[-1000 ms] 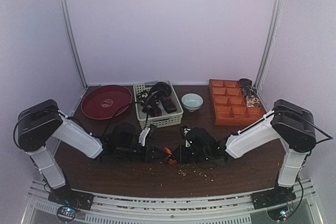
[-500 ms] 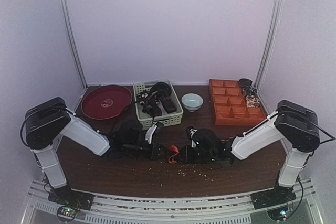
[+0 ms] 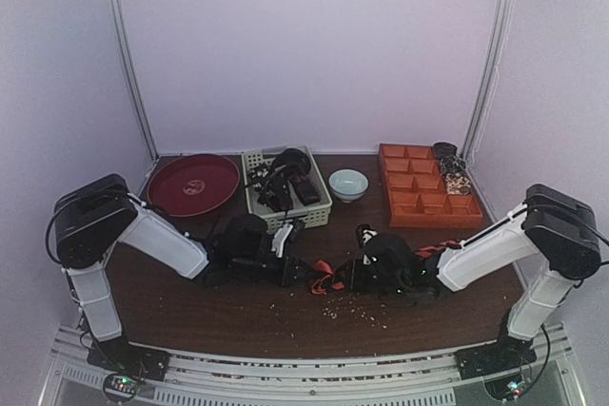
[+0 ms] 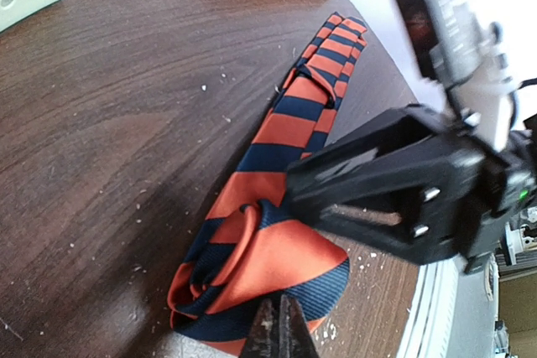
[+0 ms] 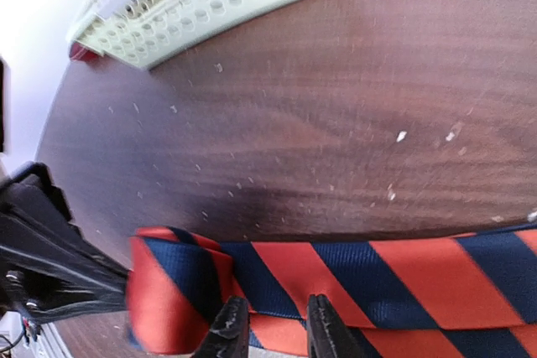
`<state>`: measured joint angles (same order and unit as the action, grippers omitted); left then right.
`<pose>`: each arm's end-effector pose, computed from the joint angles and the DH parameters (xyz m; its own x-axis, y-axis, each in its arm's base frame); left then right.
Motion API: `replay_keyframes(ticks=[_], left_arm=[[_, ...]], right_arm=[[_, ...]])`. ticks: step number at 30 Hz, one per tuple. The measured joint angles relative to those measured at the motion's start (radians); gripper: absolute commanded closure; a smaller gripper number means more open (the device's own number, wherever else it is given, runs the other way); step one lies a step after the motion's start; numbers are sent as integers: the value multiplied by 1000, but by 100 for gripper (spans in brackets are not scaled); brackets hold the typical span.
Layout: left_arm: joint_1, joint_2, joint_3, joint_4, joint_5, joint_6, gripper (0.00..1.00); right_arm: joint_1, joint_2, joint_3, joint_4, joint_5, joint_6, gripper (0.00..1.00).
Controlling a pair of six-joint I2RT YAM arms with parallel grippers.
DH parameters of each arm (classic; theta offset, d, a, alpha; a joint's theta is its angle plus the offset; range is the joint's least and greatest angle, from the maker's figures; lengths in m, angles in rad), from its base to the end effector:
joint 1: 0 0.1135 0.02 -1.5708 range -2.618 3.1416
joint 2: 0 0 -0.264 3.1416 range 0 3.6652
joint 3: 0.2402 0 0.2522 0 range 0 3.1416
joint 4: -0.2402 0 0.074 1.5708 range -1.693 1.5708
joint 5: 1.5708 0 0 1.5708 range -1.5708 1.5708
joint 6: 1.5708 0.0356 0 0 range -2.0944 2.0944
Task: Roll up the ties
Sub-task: Roll the tie at the center of the board.
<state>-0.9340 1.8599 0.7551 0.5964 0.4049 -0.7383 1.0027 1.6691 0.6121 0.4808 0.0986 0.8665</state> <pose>0.1981 -0.2915 0.1227 -0.8492 0.1078 -0.5170 0.5031 0.4630 -0.7297 0.1699 0.2597 0.1328 -0.7952 0.1637 -0.5838 -0.2910 0.7417 0.6043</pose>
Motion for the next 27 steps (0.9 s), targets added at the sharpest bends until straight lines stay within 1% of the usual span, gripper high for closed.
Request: replay_keyframes(ticks=[7,11,13,17,19,23,27], left_arm=[[-6,6,27,-24,0,8,100],[-9,15,43,-31,0,10,100],[-11,20,50,-34,0,11,100],[-16,28,67,-44,-3,12,100],[-19,27,68,-46,-10,11,100],[-19,-2,56,-83,-54,12,99],[-19,-77,37,-160,-128,19,99]], right_arm=[[0,-116,-5,-12,10,-11,58],[0,-103,20,-26,-10,-27,57],[-1,-83,42,-41,-14,-31,58],[-2,-24,89,-72,-25,-42,70],[-2,-8,93,-85,-24,-50,72],[-6,10,89,-98,-26,-51,74],[-9,22,81,-71,-58,-42,75]])
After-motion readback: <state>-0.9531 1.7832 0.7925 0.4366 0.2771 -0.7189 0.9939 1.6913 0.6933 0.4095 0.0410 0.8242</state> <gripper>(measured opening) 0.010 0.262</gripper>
